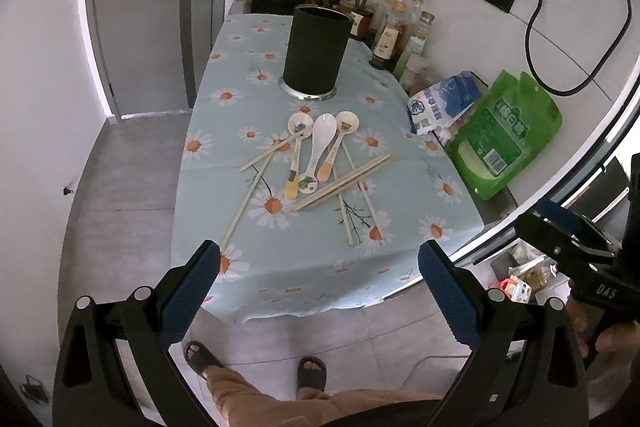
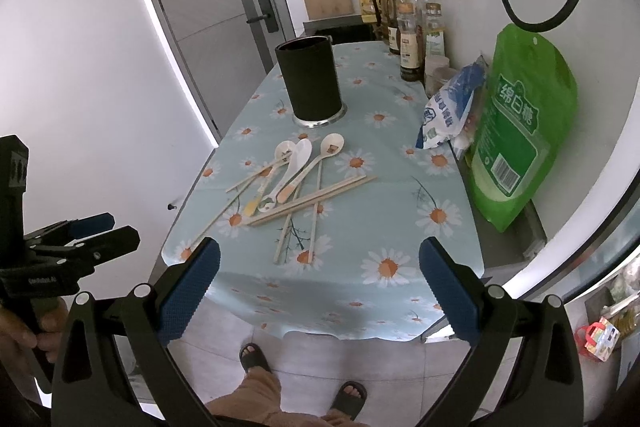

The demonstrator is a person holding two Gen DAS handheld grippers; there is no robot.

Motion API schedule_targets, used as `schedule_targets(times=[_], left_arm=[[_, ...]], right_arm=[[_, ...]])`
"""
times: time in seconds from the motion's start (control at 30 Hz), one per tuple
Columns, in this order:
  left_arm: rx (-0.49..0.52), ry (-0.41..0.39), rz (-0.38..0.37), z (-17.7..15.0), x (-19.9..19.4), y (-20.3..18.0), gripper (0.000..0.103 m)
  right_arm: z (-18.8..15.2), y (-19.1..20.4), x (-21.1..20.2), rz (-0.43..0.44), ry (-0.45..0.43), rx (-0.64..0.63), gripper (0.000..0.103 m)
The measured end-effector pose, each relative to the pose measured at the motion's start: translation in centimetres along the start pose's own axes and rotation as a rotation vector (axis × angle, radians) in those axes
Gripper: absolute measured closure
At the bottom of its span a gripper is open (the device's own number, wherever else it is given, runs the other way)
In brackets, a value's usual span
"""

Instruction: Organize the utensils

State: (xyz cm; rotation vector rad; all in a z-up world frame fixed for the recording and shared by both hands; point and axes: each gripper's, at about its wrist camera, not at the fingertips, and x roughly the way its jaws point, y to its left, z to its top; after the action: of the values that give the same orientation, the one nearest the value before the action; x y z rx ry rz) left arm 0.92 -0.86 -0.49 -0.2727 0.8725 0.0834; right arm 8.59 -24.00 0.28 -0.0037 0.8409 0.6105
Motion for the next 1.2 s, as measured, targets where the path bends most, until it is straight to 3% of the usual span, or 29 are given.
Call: schedule_targets(times=[1.2], left_arm=[[-0.006, -0.006, 0.003, 0.28, -0.29, 0.46, 0.007]], right_arm=[[0.18, -0.19, 0.43, 0.001, 0.008, 0.009, 0.004]])
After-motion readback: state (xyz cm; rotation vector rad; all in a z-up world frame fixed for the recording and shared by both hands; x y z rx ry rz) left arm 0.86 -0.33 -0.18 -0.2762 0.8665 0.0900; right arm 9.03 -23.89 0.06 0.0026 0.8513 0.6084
